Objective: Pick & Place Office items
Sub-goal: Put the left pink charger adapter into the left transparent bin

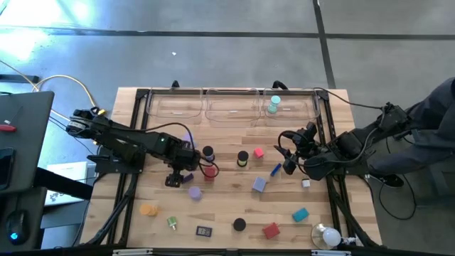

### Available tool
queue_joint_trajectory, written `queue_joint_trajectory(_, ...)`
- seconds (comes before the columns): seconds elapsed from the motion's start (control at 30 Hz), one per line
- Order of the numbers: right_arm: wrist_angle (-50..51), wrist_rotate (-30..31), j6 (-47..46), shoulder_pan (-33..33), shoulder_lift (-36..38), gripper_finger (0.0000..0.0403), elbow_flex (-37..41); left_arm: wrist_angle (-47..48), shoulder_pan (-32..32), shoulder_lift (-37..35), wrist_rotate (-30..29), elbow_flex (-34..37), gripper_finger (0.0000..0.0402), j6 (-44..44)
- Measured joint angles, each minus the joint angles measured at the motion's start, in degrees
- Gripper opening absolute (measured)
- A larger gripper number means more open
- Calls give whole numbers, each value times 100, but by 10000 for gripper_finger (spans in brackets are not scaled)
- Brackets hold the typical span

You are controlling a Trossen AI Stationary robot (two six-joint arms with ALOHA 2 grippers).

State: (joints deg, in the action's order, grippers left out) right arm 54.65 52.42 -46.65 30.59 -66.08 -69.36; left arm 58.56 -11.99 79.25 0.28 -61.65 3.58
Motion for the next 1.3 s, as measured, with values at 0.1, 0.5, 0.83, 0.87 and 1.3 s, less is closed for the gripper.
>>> queue_joint_trajectory(0.1,0,0,0,0,0,239,0,77,78,0,-42,19,324,-270)
queue_joint_trajectory(0.5,-2,-4,41,-120,0,239,0,-411,145,4,-515,651,324,-724)
queue_joint_trajectory(0.83,-2,-296,191,-493,2,239,0,-723,414,4,-605,1050,324,-796)
queue_joint_trajectory(0.87,-2,-336,190,-518,2,239,0,-770,436,4,-597,1097,324,-806)
queue_joint_trajectory(1.3,-7,-468,192,-599,2,239,0,-1372,491,4,-508,1515,324,-964)
